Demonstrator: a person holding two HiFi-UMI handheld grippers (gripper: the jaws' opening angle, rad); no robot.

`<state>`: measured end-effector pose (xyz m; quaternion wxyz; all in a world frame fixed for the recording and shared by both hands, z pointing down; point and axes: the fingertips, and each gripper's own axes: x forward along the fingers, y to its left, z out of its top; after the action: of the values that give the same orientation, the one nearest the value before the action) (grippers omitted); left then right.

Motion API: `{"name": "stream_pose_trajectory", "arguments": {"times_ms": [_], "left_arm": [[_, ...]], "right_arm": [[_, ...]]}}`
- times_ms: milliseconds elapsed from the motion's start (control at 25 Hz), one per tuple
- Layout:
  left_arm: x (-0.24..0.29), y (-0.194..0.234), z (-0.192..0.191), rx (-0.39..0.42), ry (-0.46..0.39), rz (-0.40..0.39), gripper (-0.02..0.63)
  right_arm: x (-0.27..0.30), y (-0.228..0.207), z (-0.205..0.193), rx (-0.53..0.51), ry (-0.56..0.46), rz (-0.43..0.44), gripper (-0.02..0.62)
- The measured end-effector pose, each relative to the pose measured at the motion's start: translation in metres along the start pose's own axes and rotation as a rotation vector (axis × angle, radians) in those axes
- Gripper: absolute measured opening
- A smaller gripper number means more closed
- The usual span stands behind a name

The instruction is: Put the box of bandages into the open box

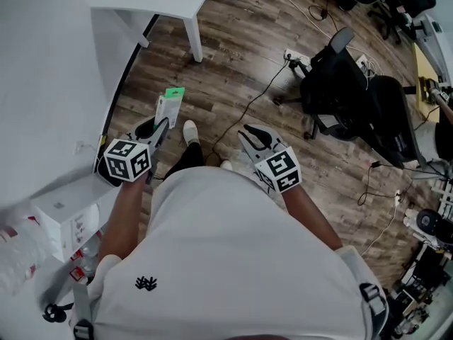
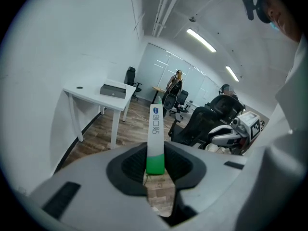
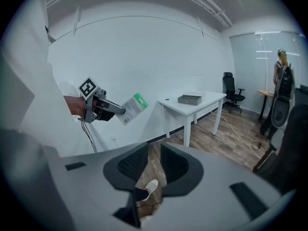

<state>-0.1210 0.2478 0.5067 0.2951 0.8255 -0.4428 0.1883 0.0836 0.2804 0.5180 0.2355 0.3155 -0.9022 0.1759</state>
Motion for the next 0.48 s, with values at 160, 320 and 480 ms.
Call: {"name": "stream_pose_trajectory", "arguments": {"times_ms": [160, 320, 480], "left_arm": [[0.019, 0.027, 0.035, 0.018, -0.005, -0.041, 0.089], [0.032, 0.061, 0.063, 0.034, -0.006, -0.075, 0.089], [0.038, 0.1, 0.084, 0.053, 0.003, -0.088, 0.089]], "right_arm": [[0.026, -0.016, 0.035, 0.003, -0.005, -0.028, 0.08], [0.061, -0.027, 0.062, 0.036, -0.004, -0.06, 0.075], [0.095, -0.028, 0.089, 0.054, -0.004, -0.075, 0.074]]}}
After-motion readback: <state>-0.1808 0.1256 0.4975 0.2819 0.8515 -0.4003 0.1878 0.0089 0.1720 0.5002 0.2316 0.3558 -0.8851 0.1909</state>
